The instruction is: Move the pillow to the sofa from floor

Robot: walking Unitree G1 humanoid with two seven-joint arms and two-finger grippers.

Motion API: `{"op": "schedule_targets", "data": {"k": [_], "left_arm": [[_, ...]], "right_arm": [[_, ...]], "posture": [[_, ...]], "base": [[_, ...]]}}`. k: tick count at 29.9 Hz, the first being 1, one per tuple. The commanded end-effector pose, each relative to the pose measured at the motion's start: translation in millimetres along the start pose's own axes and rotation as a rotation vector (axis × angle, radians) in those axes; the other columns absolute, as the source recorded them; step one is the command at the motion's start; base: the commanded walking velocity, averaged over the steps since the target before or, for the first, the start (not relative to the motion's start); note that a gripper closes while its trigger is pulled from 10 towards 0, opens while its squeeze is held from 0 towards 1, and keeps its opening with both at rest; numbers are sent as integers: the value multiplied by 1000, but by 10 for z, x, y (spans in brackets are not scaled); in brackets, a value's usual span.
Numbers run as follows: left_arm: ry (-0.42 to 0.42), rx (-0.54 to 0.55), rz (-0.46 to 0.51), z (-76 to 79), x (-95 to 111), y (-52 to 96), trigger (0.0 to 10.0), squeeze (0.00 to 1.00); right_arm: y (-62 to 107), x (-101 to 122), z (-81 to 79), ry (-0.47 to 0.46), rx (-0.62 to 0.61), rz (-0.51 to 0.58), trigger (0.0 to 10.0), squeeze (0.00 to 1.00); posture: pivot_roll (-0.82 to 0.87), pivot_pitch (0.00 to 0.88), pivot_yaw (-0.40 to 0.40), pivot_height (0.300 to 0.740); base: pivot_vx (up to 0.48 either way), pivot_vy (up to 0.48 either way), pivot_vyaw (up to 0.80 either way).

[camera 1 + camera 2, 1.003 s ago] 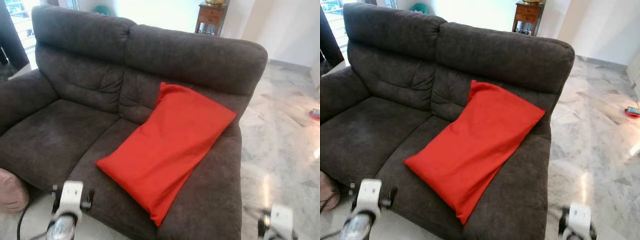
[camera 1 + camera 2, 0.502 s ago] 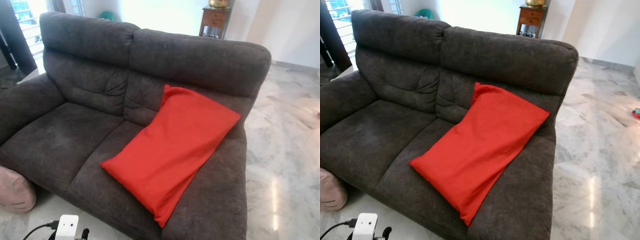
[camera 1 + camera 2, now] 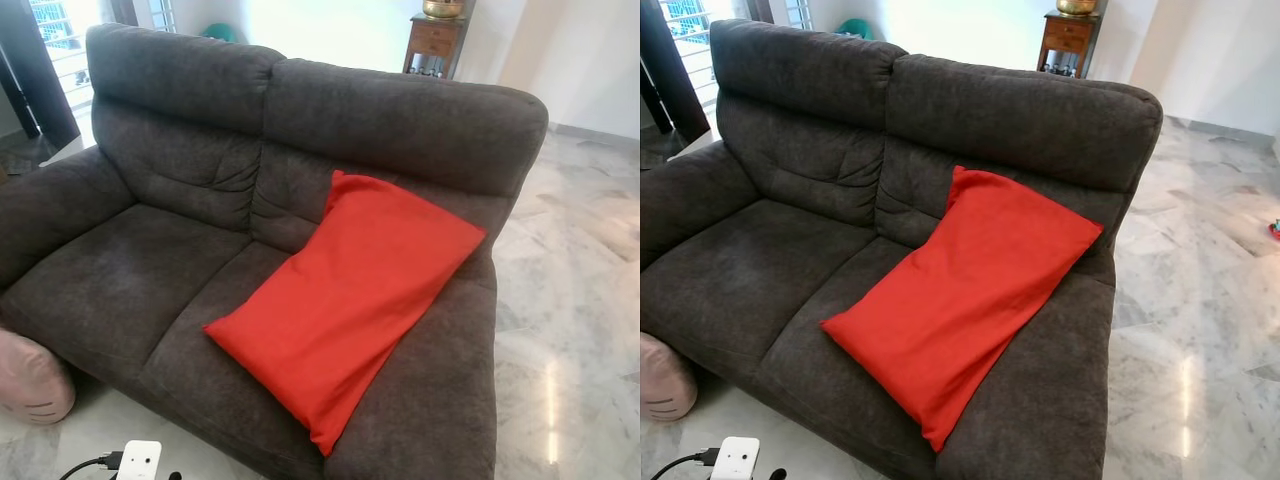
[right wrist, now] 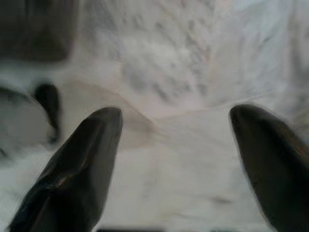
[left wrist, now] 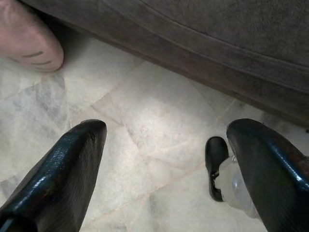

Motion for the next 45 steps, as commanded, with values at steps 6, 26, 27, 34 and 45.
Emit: {"op": "schedule_targets", "data": {"k": [6, 26, 27, 34, 45], "left_arm": [[-23, -22, -21, 37, -36, 0, 10000, 0], [5, -30, -49, 54, -139, 34, 10000, 0], [2, -32, -53, 55, -149, 37, 10000, 0], [3, -30, -85, 32, -239, 65, 10000, 0], [0, -27, -121, 18, -298, 75, 10000, 0]], "right_arm": [[-1, 14, 18, -27, 4, 11, 10000, 0], [1, -15, 19, -35, 16, 8, 10000, 0], [1, -12, 19, -35, 15, 9, 10000, 0], [0, 1, 15, -19, 19, 13, 10000, 0], [-2, 35, 1, -17, 23, 21, 10000, 0]], "posture": [[166, 0, -45, 740], [165, 0, -48, 740], [165, 0, -48, 740], [167, 0, -49, 740], [170, 0, -52, 740]], "base": [[0, 0, 0], [0, 14, 0], [0, 274, 0], [0, 281, 0], [0, 373, 0]]}}
Point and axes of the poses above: a point about 5 cm out from each wrist's last joint towards the gripper, its own y axis pointing back from the gripper into the wrist, its own x axis along the axis of the wrist's last joint, z = x × y, the point moved 4 cm from there along -y, pointing out of the wrist towards the gripper, and after that the axes turned 9 degrees about y, right-handed, at the moved point
